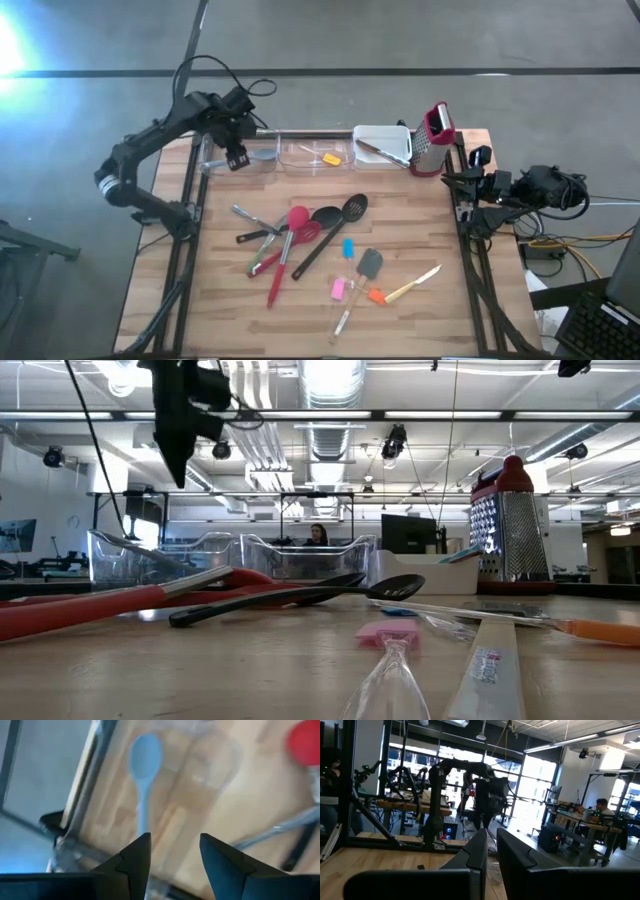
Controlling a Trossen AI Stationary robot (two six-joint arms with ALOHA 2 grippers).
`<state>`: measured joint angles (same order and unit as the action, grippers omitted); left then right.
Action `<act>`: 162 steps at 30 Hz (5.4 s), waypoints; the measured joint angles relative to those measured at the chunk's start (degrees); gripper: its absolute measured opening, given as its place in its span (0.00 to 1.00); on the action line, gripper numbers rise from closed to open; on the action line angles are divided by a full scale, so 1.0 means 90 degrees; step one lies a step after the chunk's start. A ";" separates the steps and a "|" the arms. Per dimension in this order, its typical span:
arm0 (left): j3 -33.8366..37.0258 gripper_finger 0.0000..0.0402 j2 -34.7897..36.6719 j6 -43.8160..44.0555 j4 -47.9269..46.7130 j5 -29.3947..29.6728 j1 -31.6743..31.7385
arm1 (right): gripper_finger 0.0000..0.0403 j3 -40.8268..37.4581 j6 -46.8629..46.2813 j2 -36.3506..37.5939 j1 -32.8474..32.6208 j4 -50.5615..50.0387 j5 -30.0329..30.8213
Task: Pick & Place Kitchen Items
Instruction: Put the silver table knife into the white bin
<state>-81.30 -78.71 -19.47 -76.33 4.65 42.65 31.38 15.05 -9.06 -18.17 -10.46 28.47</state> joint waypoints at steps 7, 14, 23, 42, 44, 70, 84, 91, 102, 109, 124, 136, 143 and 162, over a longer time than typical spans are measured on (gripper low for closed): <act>0.0072 0.43 0.0586 0.0112 -0.0270 -0.0122 -0.1447 | 0.08 0.0000 0.0000 0.0000 0.0000 0.0000 0.0000; 0.0785 0.43 0.0955 0.0097 -0.0318 0.0063 -0.3337 | 0.08 0.0000 0.0000 0.0000 0.0000 -0.0002 0.0001; 0.2378 0.43 0.0985 -0.0084 0.0015 0.0806 -0.4250 | 0.08 0.0000 0.0000 0.0000 -0.0001 0.0000 0.0000; 0.4652 0.43 0.0978 -0.1145 0.2780 0.0818 -0.4249 | 0.08 0.0000 0.0000 0.0000 0.0000 0.0000 0.0001; 0.4724 0.43 0.0976 -0.1163 0.2975 0.0811 -0.4249 | 0.08 0.0000 0.0000 -0.0001 0.0000 -0.0001 0.0000; 0.4982 0.23 -0.0044 -0.1438 0.3924 0.0463 -0.3718 | 0.08 0.0000 0.0000 0.0000 0.0000 -0.0002 0.0000; 0.4583 0.12 -0.0055 -0.1711 0.3333 0.0783 -0.3697 | 0.08 0.0000 0.0000 0.0000 0.0000 0.0000 0.0000; 0.3468 0.12 0.0532 -0.0983 0.2123 0.1142 -0.3699 | 0.08 0.0000 0.0000 0.0000 0.0000 0.0000 0.0001; 0.2861 0.12 0.1467 -0.0164 0.5265 -0.0556 -0.3710 | 0.08 0.0000 0.0000 0.0000 0.0000 0.0000 0.0000; 0.3519 0.12 0.1189 0.0706 0.9696 -0.2346 -0.3879 | 0.08 0.0000 0.0000 0.0000 -0.0002 -0.0001 0.0000; 0.3013 0.12 -0.1128 0.2305 1.3551 -0.2876 -0.4131 | 0.08 -0.0069 -0.2753 -0.2068 -0.0004 0.0245 -0.0142; 0.2323 0.12 -0.1477 0.2288 1.3153 -0.2794 -0.4186 | 0.08 0.0315 -0.3067 -0.4508 -0.0010 0.1502 0.1287; 0.2283 0.12 -0.1475 0.2162 1.3047 -0.2676 -0.4184 | 0.08 0.0314 -0.2991 -0.5090 -0.0002 0.2537 0.1084; 0.2283 0.12 -0.1477 0.2118 1.2932 -0.2676 -0.4184 | 0.37 0.1493 -0.2797 -0.6517 0.0034 0.2701 0.0474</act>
<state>-60.75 -92.01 -0.40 40.05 -19.43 4.99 44.81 -10.12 -67.72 -17.86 13.84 32.74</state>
